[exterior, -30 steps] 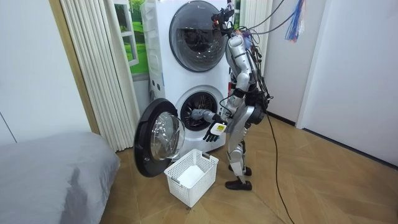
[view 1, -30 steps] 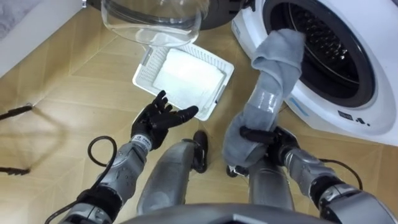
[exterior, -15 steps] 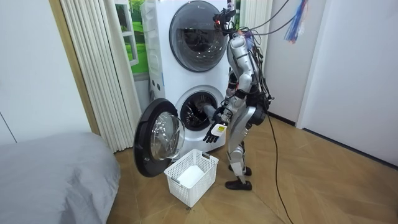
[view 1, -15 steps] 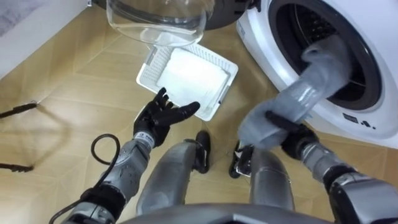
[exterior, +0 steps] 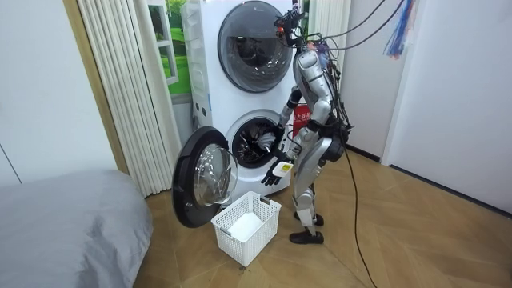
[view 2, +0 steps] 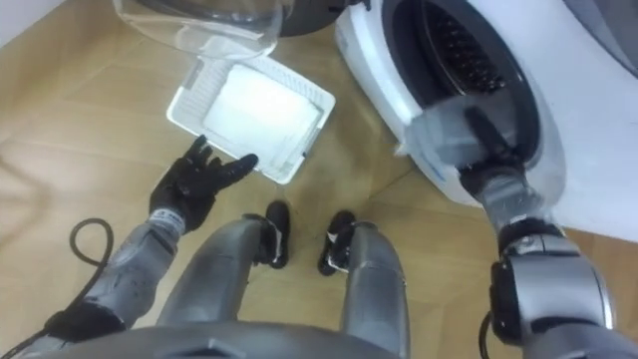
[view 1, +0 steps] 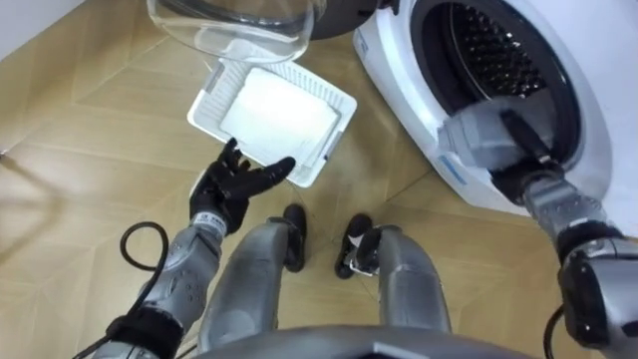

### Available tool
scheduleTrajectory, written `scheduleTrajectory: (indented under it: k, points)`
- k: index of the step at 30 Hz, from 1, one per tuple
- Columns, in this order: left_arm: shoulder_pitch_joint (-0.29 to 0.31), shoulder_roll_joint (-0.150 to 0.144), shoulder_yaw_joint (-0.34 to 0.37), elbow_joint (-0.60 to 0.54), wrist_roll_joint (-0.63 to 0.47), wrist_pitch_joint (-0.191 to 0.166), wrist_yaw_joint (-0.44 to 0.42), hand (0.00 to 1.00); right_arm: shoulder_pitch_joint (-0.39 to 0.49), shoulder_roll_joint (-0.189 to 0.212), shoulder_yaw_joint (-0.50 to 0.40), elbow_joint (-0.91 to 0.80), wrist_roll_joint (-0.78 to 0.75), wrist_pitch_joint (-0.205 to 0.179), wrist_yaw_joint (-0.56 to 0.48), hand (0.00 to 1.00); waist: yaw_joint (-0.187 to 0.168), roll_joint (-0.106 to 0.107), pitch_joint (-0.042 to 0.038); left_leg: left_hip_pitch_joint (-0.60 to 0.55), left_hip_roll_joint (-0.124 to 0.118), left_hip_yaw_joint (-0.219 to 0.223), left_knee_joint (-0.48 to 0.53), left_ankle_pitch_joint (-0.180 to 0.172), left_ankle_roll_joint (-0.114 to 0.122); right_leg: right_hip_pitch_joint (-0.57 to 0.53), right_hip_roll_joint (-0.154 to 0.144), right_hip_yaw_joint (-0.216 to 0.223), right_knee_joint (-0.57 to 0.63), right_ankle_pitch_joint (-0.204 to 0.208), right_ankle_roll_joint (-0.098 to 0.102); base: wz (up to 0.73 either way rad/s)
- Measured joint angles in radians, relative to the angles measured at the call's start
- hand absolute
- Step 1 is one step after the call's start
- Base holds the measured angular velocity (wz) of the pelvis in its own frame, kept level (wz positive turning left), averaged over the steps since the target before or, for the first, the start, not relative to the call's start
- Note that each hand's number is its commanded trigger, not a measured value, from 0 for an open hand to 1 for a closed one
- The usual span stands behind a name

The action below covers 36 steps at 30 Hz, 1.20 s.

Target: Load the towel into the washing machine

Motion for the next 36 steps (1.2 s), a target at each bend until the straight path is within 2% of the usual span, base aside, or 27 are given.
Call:
scheduleTrajectory:
  k: [1, 4, 7, 10, 14, 18, 23, 25, 28, 36]
  points:
    - [0.000, 0.000, 0.007, -0.003, 0.005, -0.004, 0.004, 0.00, -0.017, 0.000, -0.003, 0.000, 0.049, 0.002, -0.031, 0.00, -0.004, -0.011, 0.0015, -0.002, -0.001, 0.013, 0.001, 0.003, 0.005, -0.006, -0.007, 0.002, 0.008, -0.003, 0.002, 0.08]
    - [0.007, 0.000, 0.039, -0.014, 0.053, -0.007, 0.027, 0.00, -0.055, 0.000, -0.049, -0.006, 0.098, 0.026, -0.110, 0.00, -0.030, -0.028, 0.0007, -0.018, -0.014, 0.016, -0.002, 0.010, 0.018, -0.022, -0.026, -0.007, 0.024, -0.011, 0.011, 0.21]
    - [0.022, 0.000, 0.055, -0.029, 0.078, -0.007, 0.046, 0.00, -0.079, 0.000, -0.103, -0.005, 0.132, 0.026, -0.180, 0.00, -0.037, -0.035, 0.0008, -0.029, -0.021, 0.019, 0.008, 0.009, 0.031, -0.033, -0.039, -0.010, 0.038, -0.014, 0.018, 0.14]
    - [0.035, -0.001, 0.063, -0.046, 0.084, -0.007, 0.064, 0.00, -0.110, -0.003, -0.126, -0.004, 0.162, 0.025, -0.249, 0.00, -0.057, -0.035, 0.0011, -0.041, -0.031, 0.018, 0.015, 0.007, 0.041, -0.043, -0.054, -0.012, 0.057, -0.019, 0.026, 0.07]
    - [0.027, -0.007, 0.062, -0.046, 0.111, -0.007, 0.071, 0.00, -0.126, -0.014, -0.127, 0.000, 0.190, 0.022, -0.308, 0.00, -0.056, -0.035, 0.0010, -0.044, -0.034, 0.019, 0.022, 0.003, 0.050, -0.045, -0.058, -0.012, 0.059, -0.019, 0.033, 0.00]
    - [0.009, -0.009, 0.055, -0.046, 0.112, -0.007, 0.089, 0.00, -0.134, -0.016, -0.145, -0.001, 0.218, 0.002, -0.345, 0.00, -0.055, -0.034, 0.0004, -0.049, -0.036, 0.019, 0.025, -0.001, 0.055, -0.048, -0.059, -0.012, 0.059, -0.019, 0.037, 0.00]
    - [-0.019, -0.024, 0.053, -0.045, 0.109, -0.007, 0.091, 0.00, -0.135, -0.016, -0.167, -0.003, 0.248, -0.050, -0.381, 0.00, -0.044, -0.022, 0.0011, -0.056, -0.035, 0.017, 0.028, -0.002, 0.056, -0.043, -0.058, -0.029, 0.057, -0.019, 0.038, 0.09]
    - [-0.030, -0.024, 0.033, -0.044, 0.109, -0.007, 0.092, 0.00, -0.135, -0.016, -0.167, -0.006, 0.257, -0.087, -0.391, 0.00, -0.038, -0.003, 0.0014, -0.049, -0.035, 0.015, 0.029, -0.003, 0.059, -0.034, -0.058, -0.031, 0.056, -0.017, 0.041, 0.02]
    - [-0.049, -0.025, 0.008, -0.044, 0.109, -0.007, 0.093, 0.00, -0.133, -0.016, -0.167, -0.013, 0.274, -0.128, -0.404, 0.00, -0.024, 0.012, 0.0015, -0.037, -0.035, 0.019, 0.025, -0.002, 0.060, -0.026, -0.060, -0.027, 0.056, -0.016, 0.042, -0.03]
    - [-0.058, -0.026, 0.008, -0.037, 0.111, -0.007, 0.088, 0.00, -0.127, -0.016, -0.167, -0.017, 0.280, -0.153, -0.436, 0.00, -0.012, 0.025, 0.0020, -0.010, -0.034, 0.018, -0.008, 0.004, 0.059, 0.004, -0.057, -0.033, 0.021, -0.012, 0.044, 0.00]
